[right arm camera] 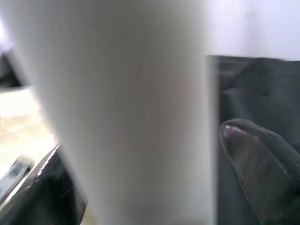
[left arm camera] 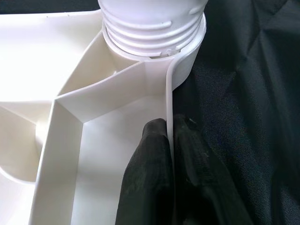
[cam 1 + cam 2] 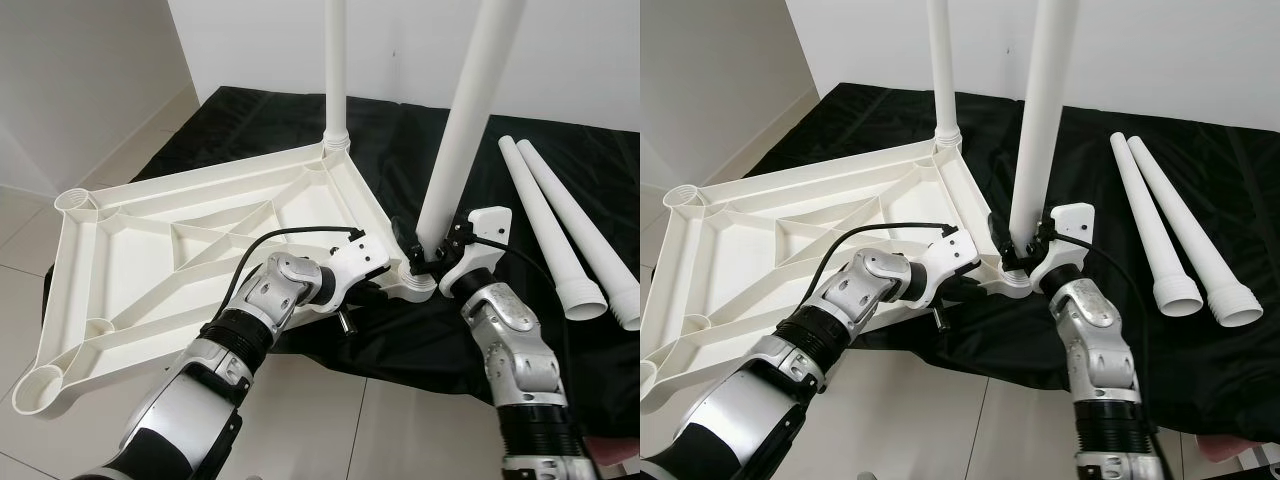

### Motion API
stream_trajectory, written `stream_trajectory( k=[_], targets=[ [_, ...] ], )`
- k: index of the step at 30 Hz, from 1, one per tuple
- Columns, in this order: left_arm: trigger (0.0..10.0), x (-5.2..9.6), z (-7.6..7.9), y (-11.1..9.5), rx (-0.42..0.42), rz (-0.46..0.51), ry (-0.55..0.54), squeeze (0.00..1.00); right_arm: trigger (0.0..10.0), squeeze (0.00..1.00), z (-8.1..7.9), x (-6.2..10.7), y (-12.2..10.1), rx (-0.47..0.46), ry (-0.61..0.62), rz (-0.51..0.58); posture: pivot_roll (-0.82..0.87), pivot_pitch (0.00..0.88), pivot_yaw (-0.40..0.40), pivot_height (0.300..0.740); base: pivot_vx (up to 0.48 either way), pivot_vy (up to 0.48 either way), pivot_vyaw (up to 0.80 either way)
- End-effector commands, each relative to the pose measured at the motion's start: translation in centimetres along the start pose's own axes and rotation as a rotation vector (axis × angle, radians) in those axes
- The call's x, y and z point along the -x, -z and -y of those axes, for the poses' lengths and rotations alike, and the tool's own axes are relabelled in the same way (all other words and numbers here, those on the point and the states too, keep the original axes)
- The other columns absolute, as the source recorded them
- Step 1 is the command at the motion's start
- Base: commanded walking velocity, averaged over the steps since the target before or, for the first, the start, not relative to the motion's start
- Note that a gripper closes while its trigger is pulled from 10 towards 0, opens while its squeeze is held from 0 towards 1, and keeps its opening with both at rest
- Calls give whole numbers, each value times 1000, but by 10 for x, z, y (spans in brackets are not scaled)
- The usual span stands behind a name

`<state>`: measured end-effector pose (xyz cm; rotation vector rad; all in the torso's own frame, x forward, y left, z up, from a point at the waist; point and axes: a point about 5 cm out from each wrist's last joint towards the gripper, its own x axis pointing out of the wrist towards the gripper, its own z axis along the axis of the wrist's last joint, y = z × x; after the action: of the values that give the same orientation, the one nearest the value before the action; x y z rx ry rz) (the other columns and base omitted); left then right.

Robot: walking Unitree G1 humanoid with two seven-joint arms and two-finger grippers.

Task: Building children table

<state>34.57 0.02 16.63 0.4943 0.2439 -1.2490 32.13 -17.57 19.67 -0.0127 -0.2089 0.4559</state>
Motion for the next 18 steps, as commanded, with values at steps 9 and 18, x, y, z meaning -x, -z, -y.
stream_trajectory(
  k=[9, 18],
  targets=[
    [10000, -3, 2, 8, 10, -40, -19, 0, 10000, 0, 12, 2, 6, -68, -255, -56, -160, 103, 103, 740, 0, 0, 0],
    [10000, -3, 2, 8, 10, -40, -16, 0, 10000, 0, 30, 0, 3, -43, -329, -98, -152, 104, 105, 740, 0, 0, 0]
  ],
)
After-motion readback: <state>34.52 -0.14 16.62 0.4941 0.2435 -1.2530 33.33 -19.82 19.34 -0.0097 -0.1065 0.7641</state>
